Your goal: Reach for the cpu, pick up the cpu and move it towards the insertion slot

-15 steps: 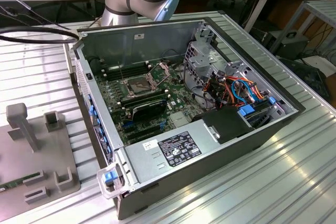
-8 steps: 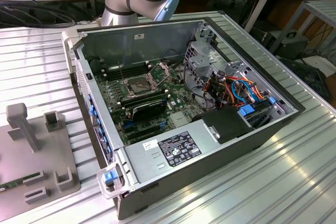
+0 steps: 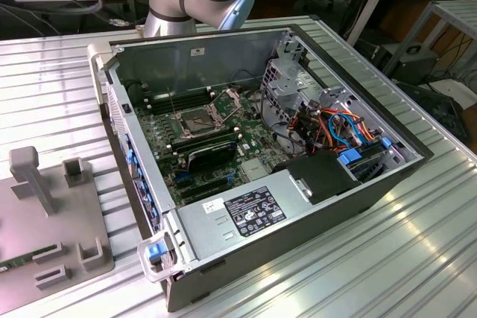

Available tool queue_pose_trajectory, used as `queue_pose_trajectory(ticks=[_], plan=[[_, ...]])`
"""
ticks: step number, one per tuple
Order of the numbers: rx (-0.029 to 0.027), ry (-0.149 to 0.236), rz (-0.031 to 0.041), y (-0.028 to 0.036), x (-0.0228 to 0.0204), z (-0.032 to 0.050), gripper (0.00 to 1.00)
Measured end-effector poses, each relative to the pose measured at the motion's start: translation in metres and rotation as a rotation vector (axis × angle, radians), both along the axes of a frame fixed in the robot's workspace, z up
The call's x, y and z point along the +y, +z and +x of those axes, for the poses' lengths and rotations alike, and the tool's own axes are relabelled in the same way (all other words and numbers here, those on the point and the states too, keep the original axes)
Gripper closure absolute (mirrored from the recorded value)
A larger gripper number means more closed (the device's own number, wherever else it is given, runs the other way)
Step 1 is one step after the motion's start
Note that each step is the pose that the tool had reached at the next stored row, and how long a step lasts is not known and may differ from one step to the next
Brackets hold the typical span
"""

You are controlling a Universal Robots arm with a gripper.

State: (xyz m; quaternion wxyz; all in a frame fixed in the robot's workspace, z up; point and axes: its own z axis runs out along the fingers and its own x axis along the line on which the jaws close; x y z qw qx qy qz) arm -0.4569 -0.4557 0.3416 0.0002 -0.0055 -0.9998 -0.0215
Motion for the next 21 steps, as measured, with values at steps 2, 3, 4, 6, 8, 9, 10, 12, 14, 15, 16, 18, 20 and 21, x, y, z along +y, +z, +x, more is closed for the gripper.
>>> queue_pose_trajectory(ticks=[2, 3, 4, 6, 8, 9, 10, 12, 14, 15, 16, 18, 20, 21], plan=[[0.0, 0.0, 0.0, 0.0095, 0.0, 0.0, 0.45], [0.0001, 0.0, 0.0, 0.0144, 0.0, 0.0, 0.45], [0.0, 0.0, 0.0, 0.0191, 0.0, 0.0, 0.45], [0.0, 0.0, 0.0, 0.0267, 0.0, 0.0, 0.45], [0.0001, 0.0, 0.0, 0.0348, 0.0, 0.0, 0.45], [0.0, 0.0, 0.0, 0.0374, 0.0, 0.0, 0.45], [0.0001, 0.0, -0.0001, 0.0404, 0.0, 0.0, 0.45], [0.0001, 0.0, 0.0, 0.0512, 0.0, 0.0, 0.45], [0.0, 0.0, 0.0001, 0.0581, 0.0, 0.0, 0.45], [0.0001, 0.0, 0.0, 0.0612, 0.0, 0.0, 0.45], [0.0, 0.0, 0.0, 0.0652, 0.0, 0.0, 0.45], [-0.0001, 0.0, -0.0013, 0.0673, 0.0, 0.0, 0.45], [-0.0001, 0.0, -0.0015, 0.0674, 0.0, 0.0, 0.45], [0.0, 0.0, -0.0016, 0.0675, 0.0, 0.0, 0.45]])
